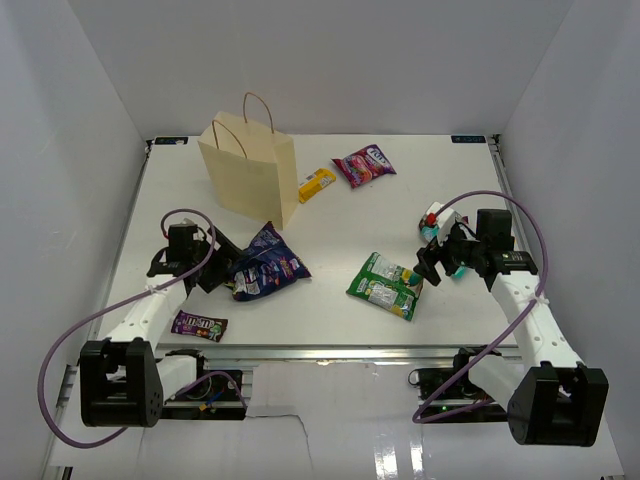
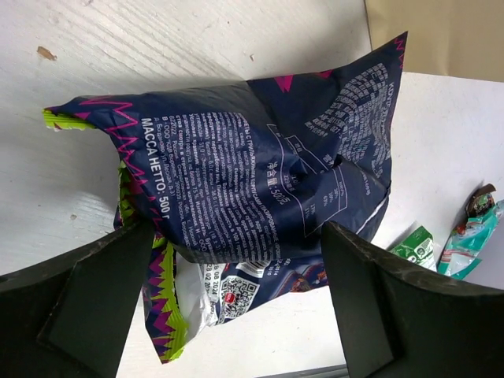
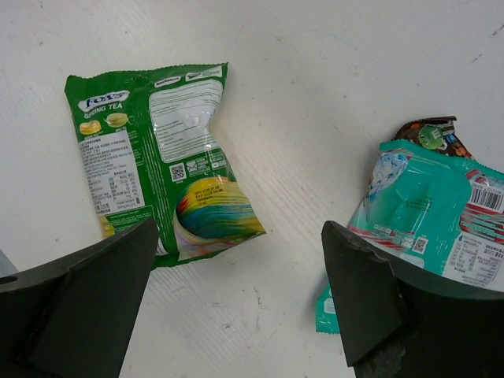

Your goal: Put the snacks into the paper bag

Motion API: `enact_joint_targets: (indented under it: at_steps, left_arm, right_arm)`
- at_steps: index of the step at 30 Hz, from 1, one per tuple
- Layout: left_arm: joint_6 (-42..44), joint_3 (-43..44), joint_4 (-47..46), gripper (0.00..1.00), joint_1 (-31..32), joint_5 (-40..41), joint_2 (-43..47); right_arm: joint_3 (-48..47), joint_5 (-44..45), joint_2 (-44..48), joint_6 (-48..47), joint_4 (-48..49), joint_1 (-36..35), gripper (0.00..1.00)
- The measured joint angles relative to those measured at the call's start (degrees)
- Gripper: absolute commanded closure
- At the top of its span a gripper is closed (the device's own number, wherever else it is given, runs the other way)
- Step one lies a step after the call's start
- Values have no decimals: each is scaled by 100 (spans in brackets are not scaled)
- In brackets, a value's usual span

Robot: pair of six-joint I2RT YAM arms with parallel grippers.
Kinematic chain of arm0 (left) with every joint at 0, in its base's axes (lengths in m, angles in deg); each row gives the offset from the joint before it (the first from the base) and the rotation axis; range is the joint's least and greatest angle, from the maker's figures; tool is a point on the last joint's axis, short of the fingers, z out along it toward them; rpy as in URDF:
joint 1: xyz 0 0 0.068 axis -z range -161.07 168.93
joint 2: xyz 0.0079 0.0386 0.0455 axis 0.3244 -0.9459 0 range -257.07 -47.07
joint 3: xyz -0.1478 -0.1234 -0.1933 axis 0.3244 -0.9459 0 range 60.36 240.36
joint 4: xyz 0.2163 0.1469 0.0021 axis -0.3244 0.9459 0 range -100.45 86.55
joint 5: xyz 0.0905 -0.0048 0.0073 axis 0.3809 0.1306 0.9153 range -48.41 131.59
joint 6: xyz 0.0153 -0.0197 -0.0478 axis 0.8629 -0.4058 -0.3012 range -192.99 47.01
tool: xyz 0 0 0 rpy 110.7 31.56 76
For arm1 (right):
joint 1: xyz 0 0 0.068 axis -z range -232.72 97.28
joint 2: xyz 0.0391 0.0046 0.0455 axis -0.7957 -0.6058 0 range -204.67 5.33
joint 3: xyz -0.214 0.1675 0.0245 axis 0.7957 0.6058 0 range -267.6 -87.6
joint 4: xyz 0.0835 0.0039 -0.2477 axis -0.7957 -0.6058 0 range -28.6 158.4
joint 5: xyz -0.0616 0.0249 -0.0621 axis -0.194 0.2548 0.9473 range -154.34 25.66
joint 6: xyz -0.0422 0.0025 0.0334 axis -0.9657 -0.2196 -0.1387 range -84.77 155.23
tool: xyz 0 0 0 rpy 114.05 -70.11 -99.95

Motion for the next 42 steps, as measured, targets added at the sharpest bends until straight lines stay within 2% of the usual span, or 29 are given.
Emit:
enact_joint_targets:
  at_steps: [9, 14, 22, 25, 29, 30, 32, 33, 34, 36, 42]
  left_arm:
    - [463, 887, 868, 2, 7, 850, 391]
    - [752, 1049, 1088, 2, 7, 1335, 114]
    - [1117, 831, 621, 2, 7, 855, -894]
    - [1172, 828, 372, 7, 4, 612, -1172]
    - [1169, 748, 111, 21, 0, 365, -1360]
    - [1163, 710, 42, 33, -2, 317, -1362]
    - [1126, 662, -52, 48, -11, 245, -1360]
    - [1115, 649, -90, 63, -15, 205, -1360]
    - [1091, 632, -125, 69, -24, 144, -1355]
    - [1071, 610, -184, 79, -26, 15, -1338]
    - [1108, 577, -210, 96, -26, -208, -1001]
  right_arm:
    - [0, -44, -114, 42, 52, 2, 10]
    - [0, -57, -136, 87, 125, 2, 10]
    - [0, -63, -136, 111, 125, 2, 10]
    - [0, -61, -136, 116, 125, 2, 10]
    - [0, -59, -136, 116, 125, 2, 10]
    - [0, -57, -136, 116, 125, 2, 10]
    - [0, -57, -138, 116, 125, 2, 10]
    - [0, -57, -138, 118, 125, 2, 10]
    - [0, -55, -140, 116, 125, 0, 10]
    - [0, -55, -146, 116, 125, 0, 10]
    - [0, -39, -227, 118, 125, 2, 10]
